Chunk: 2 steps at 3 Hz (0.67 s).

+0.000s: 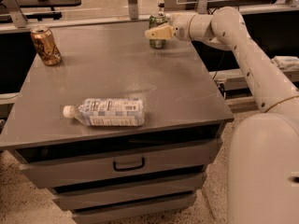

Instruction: Move green can near blue plastic bottle

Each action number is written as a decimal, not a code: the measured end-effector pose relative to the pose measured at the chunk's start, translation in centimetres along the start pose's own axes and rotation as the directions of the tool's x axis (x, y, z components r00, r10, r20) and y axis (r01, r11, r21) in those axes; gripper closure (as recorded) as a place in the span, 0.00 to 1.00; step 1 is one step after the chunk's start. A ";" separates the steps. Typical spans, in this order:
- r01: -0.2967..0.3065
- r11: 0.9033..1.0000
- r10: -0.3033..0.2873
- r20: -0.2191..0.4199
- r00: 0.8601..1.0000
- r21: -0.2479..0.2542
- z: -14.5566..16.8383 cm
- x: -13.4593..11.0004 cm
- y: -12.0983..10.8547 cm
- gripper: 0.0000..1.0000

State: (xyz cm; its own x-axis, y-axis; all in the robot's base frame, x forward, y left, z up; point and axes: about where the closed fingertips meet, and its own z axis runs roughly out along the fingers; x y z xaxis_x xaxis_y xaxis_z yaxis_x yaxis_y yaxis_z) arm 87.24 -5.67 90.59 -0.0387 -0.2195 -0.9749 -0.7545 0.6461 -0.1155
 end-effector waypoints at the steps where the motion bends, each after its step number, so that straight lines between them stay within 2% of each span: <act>1: -0.009 1.000 0.009 0.000 1.000 -0.003 0.5 0.4 0.1 0.41; 2: -0.012 1.000 0.013 0.017 1.000 -0.021 0.0 -0.2 0.5 0.65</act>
Offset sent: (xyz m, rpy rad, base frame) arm -0.0125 -0.0047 0.0113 0.0408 -0.0073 0.0339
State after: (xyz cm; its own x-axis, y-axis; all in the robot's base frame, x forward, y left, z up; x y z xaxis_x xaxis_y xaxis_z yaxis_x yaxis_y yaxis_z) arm 86.87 -5.31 90.72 -0.0371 -0.1988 -0.9793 -0.7678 0.6329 -0.0993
